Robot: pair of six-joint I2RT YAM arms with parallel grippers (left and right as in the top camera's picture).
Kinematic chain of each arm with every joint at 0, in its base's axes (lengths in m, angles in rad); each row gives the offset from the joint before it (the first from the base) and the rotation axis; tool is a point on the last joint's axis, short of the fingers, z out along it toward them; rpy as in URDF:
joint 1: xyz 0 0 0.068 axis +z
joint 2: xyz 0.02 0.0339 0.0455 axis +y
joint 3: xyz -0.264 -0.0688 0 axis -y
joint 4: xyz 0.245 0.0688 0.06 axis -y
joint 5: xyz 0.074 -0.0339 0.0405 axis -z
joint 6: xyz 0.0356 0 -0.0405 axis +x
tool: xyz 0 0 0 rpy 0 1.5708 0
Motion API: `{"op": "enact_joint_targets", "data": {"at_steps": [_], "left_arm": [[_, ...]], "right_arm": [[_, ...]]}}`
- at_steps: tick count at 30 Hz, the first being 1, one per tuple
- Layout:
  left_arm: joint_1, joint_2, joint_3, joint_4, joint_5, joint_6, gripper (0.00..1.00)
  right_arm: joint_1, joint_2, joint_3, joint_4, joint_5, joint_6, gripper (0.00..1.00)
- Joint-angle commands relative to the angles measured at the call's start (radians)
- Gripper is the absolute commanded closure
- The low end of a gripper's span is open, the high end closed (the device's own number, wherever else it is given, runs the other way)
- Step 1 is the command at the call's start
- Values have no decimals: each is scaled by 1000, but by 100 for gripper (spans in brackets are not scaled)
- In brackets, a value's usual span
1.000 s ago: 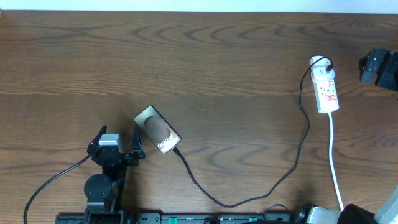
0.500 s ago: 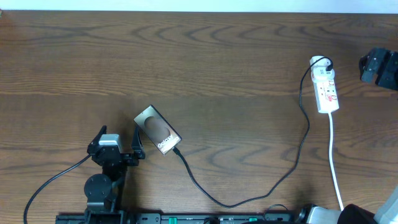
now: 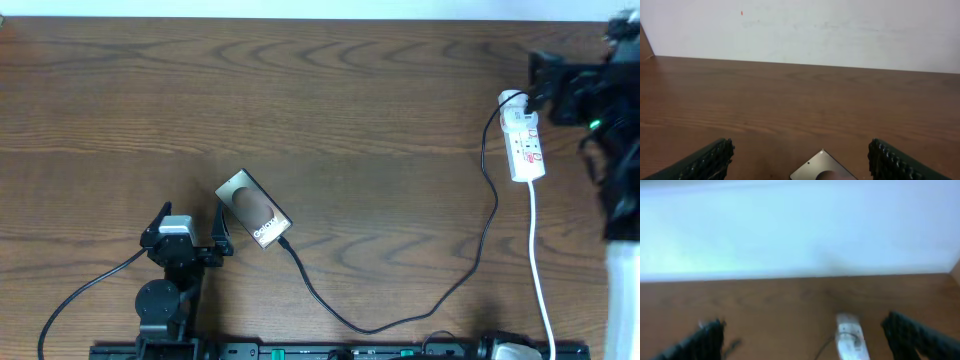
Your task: Plug charger to phone and switch on socket
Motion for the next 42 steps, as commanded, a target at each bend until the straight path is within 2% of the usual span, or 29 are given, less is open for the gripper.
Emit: {"op": "enact_joint_targets", "data": {"at_steps": [1, 6, 9, 12, 15, 24, 35, 39, 42], "left_arm": [[5, -6, -14, -40, 4, 13, 12], [5, -6, -14, -40, 4, 13, 12], [5, -6, -14, -40, 4, 13, 12], [5, -6, -14, -40, 4, 13, 12], [5, -6, -14, -40, 4, 13, 12], [5, -6, -14, -40, 4, 13, 12], [5, -6, -14, -40, 4, 13, 12], [5, -6, -14, -40, 4, 13, 12], [5, -6, -14, -40, 4, 13, 12]], "right_arm": [[58, -107, -247, 184, 13, 9, 1], [106, -272, -626, 568, 34, 18, 1], [121, -363, -821, 750, 112, 105, 1], [140, -465, -995, 872, 206, 174, 1], [161, -574, -1129, 928, 269, 181, 1], [174, -884, -1395, 910, 309, 176, 1], [167, -1086, -1396, 501, 313, 29, 1], [141, -1164, -1396, 497, 308, -4, 1], [132, -1160, -1396, 495, 304, -31, 1]]}}
